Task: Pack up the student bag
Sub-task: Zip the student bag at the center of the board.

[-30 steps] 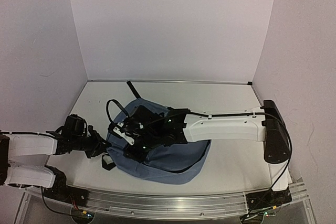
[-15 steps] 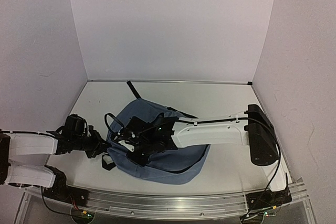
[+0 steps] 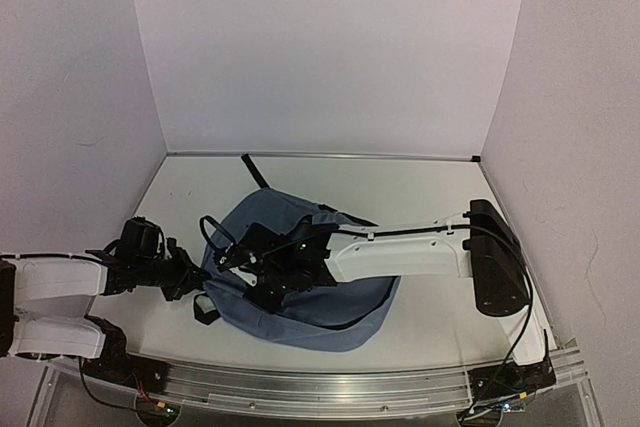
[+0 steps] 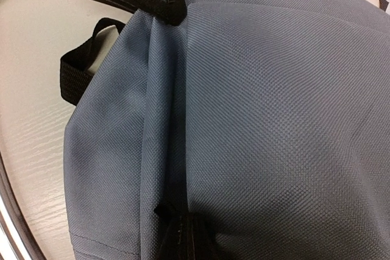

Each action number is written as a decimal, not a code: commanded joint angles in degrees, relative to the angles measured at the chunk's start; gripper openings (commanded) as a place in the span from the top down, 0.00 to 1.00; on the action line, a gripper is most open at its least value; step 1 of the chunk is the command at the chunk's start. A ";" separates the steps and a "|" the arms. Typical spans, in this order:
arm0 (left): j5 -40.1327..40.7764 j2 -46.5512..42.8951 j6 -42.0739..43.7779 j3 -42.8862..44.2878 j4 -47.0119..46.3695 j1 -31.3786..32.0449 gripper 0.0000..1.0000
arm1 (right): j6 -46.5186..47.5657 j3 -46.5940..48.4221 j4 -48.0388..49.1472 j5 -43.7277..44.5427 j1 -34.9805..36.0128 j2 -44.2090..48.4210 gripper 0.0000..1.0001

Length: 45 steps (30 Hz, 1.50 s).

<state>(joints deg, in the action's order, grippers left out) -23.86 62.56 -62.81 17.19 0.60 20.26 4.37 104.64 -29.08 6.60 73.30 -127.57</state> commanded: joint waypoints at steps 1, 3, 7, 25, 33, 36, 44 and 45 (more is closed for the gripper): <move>1.57 -1.27 1.47 1.86 1.00 -0.87 1.00 | -3.28 -0.40 4.24 4.37 -0.06 4.01 1.00; 1.55 -1.41 1.55 1.81 1.11 -1.01 1.00 | -3.90 -1.73 6.44 4.11 -0.08 6.46 1.00; 1.45 -1.64 2.00 2.16 1.74 -1.31 1.00 | -3.56 -3.12 8.05 0.34 -0.08 8.91 1.00; 1.04 -2.96 3.57 3.30 4.56 -2.21 1.00 | 1.60 -2.08 2.52 -1.04 0.00 5.55 0.71; 0.73 -1.92 3.93 4.05 4.48 -2.53 1.00 | 4.08 -0.78 0.30 3.02 0.73 3.16 0.66; 0.41 -1.18 4.18 4.31 4.30 -2.61 1.00 | 4.76 -0.48 0.16 5.69 1.10 2.24 0.63; -0.29 0.56 4.19 4.51 2.92 -2.89 1.00 | 6.29 0.98 0.25 14.30 2.20 -0.65 0.60; -0.35 0.76 4.19 4.52 2.82 -2.90 1.00 | 6.64 1.25 0.23 15.20 2.43 -1.25 0.60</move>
<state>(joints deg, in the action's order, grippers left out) -24.64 62.49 -59.81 19.26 4.37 18.16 9.14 103.18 -28.35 14.82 74.96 -126.18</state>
